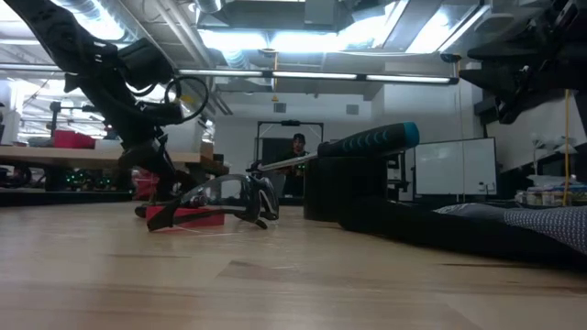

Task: Coil cords
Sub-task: Uncoil the red wire from the spool

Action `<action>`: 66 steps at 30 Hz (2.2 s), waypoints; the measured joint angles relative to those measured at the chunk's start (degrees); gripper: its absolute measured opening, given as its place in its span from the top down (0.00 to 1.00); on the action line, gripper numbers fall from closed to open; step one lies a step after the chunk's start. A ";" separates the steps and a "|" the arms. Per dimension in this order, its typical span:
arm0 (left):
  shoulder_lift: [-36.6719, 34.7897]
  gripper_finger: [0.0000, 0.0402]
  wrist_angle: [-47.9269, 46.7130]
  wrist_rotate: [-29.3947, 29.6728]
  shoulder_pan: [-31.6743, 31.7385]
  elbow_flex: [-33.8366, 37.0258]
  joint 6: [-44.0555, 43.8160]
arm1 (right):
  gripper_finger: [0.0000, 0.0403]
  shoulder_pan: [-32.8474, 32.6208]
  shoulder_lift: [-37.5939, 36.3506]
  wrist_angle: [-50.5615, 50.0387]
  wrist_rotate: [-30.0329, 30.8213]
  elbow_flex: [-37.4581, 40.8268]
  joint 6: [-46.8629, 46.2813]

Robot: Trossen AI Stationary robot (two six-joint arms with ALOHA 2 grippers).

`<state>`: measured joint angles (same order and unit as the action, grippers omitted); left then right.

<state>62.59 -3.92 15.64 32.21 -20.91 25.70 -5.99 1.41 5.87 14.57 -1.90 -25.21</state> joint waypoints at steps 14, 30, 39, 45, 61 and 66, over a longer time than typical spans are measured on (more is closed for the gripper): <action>0.00 0.90 0.03 -0.18 0.02 0.00 -4.31 | 0.61 0.01 0.00 0.00 0.00 0.01 0.00; 0.02 1.00 26.91 -16.89 -0.35 0.00 -31.80 | 0.61 0.00 -0.02 1.73 0.00 0.01 -0.02; 0.02 1.00 45.16 -19.62 -7.41 0.00 -49.76 | 0.61 0.01 4.91 12.24 0.02 0.03 2.06; 0.39 1.00 47.11 -17.78 -14.38 -2.83 -50.84 | 0.61 0.00 16.45 24.41 0.02 -0.01 4.48; 15.24 1.00 50.07 -16.76 -20.89 -19.89 -37.55 | 0.61 -0.01 52.37 38.78 -2.14 -14.52 4.55; 15.85 1.00 50.38 -16.80 -21.40 -21.20 -39.44 | 0.61 -0.01 59.37 38.96 -2.10 -18.90 4.69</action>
<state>78.43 46.45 -1.16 10.81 -42.11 -13.74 -6.00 60.78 44.82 12.47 -20.80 -20.53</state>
